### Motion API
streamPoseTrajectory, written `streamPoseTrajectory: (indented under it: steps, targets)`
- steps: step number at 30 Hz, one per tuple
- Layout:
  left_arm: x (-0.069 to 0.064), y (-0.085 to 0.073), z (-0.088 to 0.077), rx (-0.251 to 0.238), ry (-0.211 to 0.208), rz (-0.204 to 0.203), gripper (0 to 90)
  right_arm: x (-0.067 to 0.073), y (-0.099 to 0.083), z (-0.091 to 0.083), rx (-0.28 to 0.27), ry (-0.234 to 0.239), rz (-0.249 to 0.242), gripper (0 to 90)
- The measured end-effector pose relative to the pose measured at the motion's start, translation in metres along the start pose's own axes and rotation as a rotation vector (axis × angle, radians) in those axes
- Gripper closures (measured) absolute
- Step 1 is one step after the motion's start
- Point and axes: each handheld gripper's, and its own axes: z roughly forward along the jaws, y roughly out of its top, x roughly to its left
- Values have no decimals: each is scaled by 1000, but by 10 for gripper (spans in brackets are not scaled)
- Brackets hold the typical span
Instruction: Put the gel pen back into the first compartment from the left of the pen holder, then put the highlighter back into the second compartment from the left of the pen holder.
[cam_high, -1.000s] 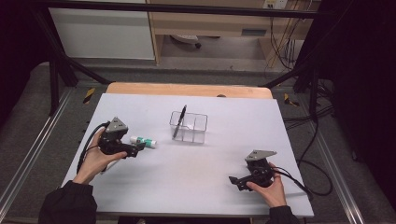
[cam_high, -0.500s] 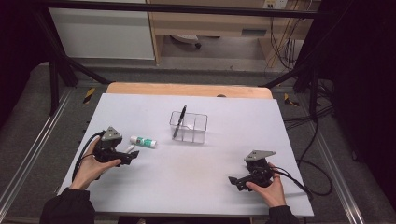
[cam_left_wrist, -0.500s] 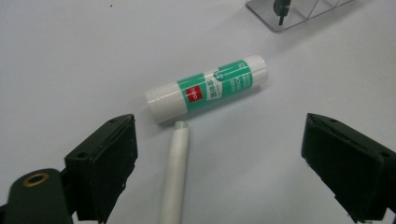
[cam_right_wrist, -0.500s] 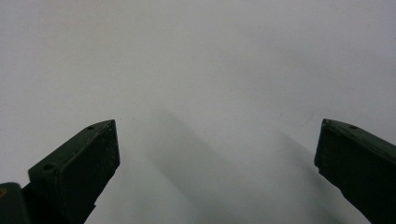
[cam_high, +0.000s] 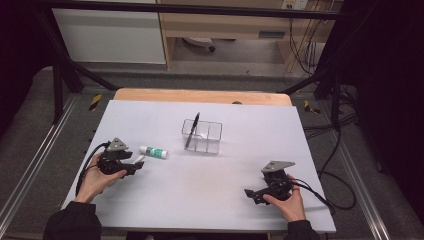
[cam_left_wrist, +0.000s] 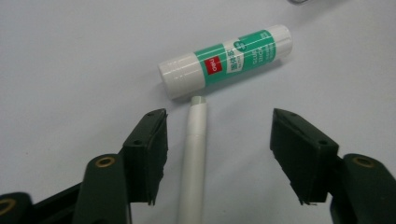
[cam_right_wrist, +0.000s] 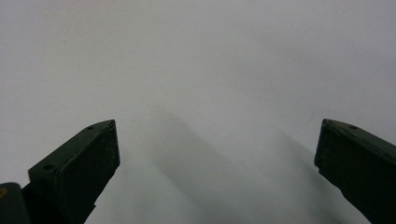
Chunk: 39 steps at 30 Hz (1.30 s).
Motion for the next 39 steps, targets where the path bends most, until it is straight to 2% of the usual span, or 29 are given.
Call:
streamPoseTrajectory:
  steps: [7, 11, 16, 20, 30, 36, 39]
  targets:
    - [7, -2, 9, 49, 6, 1, 531, 0, 0, 1, 0, 0, -4, 9]
    - [9, -3, 13, 61, 23, 9, 587, 0, 0, 1, 1, 2, -3, 9]
    - [12, -3, 16, 66, 18, -18, 666, 0, 0, 1, 3, 2, 3, 9]
    - [13, -4, 16, 74, 15, -21, 723, 0, 0, 2, 7, 1, -2, 9]
    - [14, -4, 14, 91, 4, -45, 769, 1, -1, 2, 11, 0, -7, 9]
    - [12, -3, 14, 96, 11, -38, 773, 1, -1, 1, 9, 3, -13, 9]
    - [13, -4, 14, 92, 4, -53, 775, 1, -1, 1, 10, 1, -11, 9]
